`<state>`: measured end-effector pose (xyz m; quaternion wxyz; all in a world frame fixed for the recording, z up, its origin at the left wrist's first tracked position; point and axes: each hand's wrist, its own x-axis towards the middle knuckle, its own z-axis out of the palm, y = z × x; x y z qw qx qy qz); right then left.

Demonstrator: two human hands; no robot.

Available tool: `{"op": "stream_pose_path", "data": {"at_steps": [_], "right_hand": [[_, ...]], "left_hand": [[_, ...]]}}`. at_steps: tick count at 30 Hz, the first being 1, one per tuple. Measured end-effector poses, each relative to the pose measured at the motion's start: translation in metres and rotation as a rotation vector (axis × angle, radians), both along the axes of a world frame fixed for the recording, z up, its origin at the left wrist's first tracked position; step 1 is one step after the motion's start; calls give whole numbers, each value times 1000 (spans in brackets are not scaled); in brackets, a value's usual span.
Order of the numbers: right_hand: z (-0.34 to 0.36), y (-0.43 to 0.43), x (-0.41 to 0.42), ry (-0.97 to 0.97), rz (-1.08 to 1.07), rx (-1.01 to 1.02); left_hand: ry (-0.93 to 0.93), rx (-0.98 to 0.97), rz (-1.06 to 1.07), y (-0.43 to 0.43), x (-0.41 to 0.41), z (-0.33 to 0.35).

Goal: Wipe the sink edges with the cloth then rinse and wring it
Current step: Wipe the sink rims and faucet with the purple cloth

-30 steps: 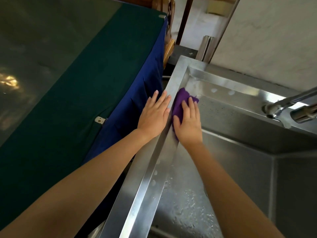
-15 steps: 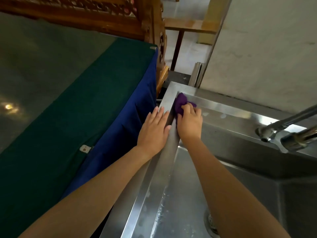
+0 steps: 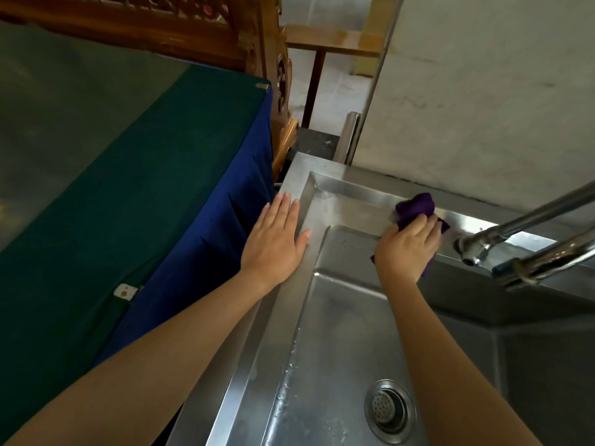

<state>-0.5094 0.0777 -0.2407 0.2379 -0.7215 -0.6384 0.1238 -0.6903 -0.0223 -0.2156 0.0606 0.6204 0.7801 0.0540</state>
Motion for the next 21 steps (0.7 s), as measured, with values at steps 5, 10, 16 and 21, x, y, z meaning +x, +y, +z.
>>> {"op": "stream_pose_path", "data": {"at_steps": [5, 10, 16, 21], "right_hand": [[1, -11, -30, 3, 276, -3], [9, -11, -60, 83, 568, -4], [15, 9, -67, -13, 822, -45], [15, 7, -68, 13, 845, -49]], "left_hand": [[-28, 9, 2, 0, 1, 0], [-19, 11, 14, 2, 1, 2], [-11, 16, 14, 1, 1, 4], [-17, 11, 9, 1, 0, 3]]}}
